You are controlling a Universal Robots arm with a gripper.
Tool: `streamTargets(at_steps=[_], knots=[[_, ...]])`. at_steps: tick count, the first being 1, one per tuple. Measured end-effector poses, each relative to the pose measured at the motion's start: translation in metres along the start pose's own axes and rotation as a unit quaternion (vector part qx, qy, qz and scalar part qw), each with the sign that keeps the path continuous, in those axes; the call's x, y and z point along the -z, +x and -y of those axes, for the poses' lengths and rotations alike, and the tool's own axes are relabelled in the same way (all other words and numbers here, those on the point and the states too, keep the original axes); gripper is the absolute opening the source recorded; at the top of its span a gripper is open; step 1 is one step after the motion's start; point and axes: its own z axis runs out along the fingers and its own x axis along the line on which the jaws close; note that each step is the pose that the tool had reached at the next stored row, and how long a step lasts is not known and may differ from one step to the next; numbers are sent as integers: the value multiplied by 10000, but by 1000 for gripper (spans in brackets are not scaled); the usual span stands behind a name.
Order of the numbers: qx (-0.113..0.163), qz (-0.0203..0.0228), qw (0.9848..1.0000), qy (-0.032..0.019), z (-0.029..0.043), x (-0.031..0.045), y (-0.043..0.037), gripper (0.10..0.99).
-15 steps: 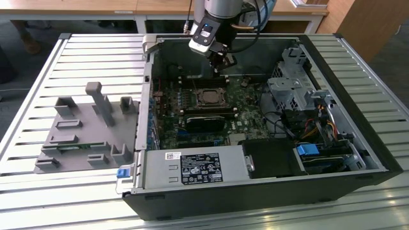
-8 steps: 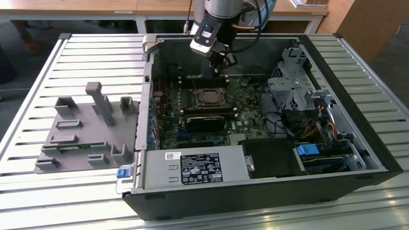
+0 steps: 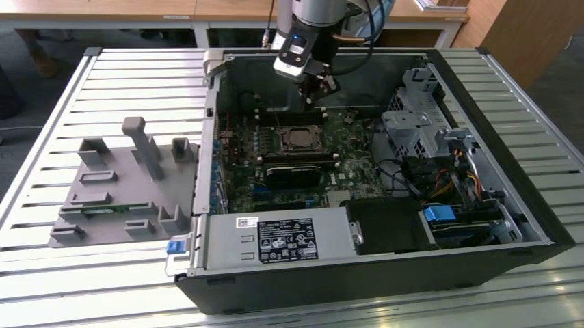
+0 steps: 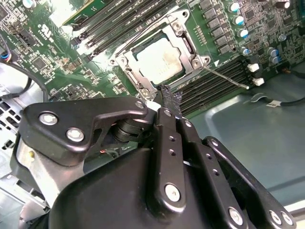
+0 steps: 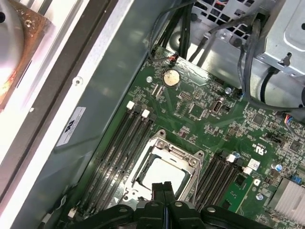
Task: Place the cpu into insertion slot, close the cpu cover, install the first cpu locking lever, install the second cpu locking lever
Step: 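Install the first cpu locking lever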
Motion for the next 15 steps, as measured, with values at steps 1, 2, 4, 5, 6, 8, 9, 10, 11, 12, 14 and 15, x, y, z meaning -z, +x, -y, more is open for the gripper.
streamTargets(at_steps=[1, 2, 4, 5, 6, 8, 9, 10, 11, 12, 14, 15], knots=[[25, 0, 10000, 0, 0, 0, 0, 118], [48, -1, 10000, 1, 0, 0, 0, 118], [94, -1, 10000, 1, 0, 0, 0, 118], [117, -2, 9999, 1, 0, 0, 0, 118], [139, -2, 9999, 1, 0, 0, -1, 118], [184, -2, 9998, 1, 0, 0, -1, 118], [209, -2, 9998, 2, 1, 0, -1, 118], [231, -3, 9997, 2, 1, 0, -1, 118], [254, -3, 9997, 2, 1, 0, -1, 118], [278, -3, 9996, 2, 1, 0, -1, 118], [328, -4, 9995, 2, 1, 0, -1, 118], [354, -4, 9994, 3, 1, 0, -1, 118]])
